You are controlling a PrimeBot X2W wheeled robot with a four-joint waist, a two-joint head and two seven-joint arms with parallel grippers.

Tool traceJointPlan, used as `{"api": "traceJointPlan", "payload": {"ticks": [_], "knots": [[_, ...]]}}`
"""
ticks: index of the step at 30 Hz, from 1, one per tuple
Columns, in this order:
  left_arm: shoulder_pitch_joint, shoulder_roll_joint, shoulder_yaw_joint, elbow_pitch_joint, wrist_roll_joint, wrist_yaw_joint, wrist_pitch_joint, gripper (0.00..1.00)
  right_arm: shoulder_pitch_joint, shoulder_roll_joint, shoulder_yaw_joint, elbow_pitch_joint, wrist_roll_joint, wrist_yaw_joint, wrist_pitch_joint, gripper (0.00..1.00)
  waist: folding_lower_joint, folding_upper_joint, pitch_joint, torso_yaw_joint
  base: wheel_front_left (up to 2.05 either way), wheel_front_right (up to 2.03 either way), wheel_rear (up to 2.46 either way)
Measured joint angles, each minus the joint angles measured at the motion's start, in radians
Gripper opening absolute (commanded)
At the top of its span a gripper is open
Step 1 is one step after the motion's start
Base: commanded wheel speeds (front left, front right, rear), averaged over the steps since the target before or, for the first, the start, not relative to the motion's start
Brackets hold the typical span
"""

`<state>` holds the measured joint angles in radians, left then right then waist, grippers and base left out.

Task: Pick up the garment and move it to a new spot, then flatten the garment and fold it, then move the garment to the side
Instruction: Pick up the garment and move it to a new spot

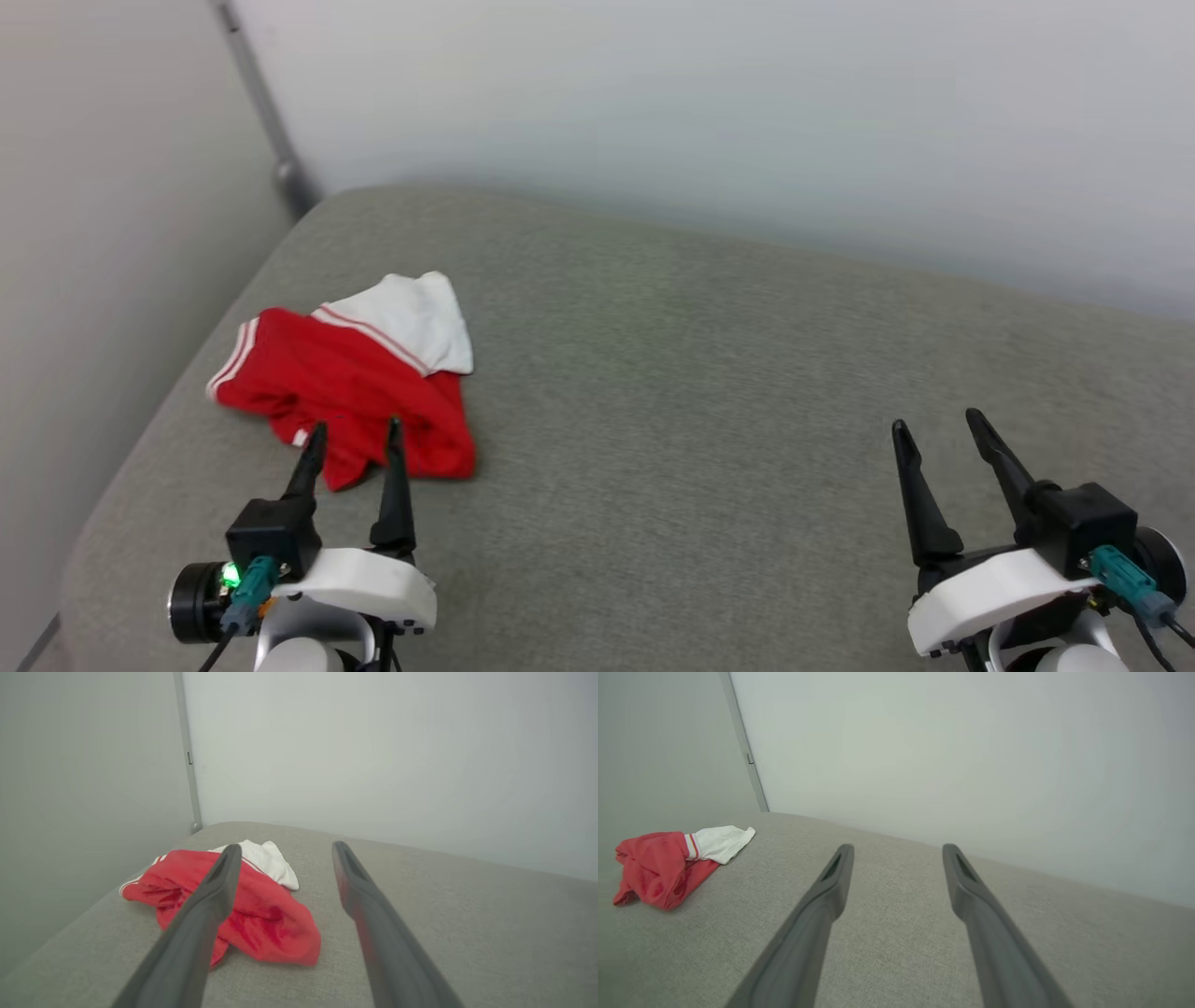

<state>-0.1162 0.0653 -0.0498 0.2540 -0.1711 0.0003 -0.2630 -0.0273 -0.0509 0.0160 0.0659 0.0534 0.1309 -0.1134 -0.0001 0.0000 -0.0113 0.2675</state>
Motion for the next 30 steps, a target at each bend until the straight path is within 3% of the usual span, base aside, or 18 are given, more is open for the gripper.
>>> {"api": "traceJointPlan", "payload": {"ticks": [7,14,22,30], "knots": [[0.018,0.002,0.029,-0.016,-0.007,0.009,0.0,1.0,-0.006,0.0,0.022,-0.001,0.001,0.0,0.001,1.0,0.0,0.0,0.008,0.102,0.0,0.0,0.0],[0.029,0.002,0.048,-0.027,-0.01,0.009,0.0,1.0,-0.012,0.0,0.032,-0.004,0.001,0.0,0.002,1.0,0.0,0.0,0.014,0.154,0.0,0.0,0.0],[0.02,0.002,0.05,-0.03,-0.007,-0.001,0.0,1.0,-0.018,0.0,0.044,-0.005,0.002,0.0,0.009,1.0,0.0,0.0,0.02,0.153,0.0,0.0,0.0],[-0.07,0.017,0.072,0.0,-0.028,0.0,0.006,1.0,-0.043,0.0,0.06,-0.019,-0.011,0.0,0.029,1.0,0.0,0.0,0.049,0.099,0.0,0.0,0.0]]}}
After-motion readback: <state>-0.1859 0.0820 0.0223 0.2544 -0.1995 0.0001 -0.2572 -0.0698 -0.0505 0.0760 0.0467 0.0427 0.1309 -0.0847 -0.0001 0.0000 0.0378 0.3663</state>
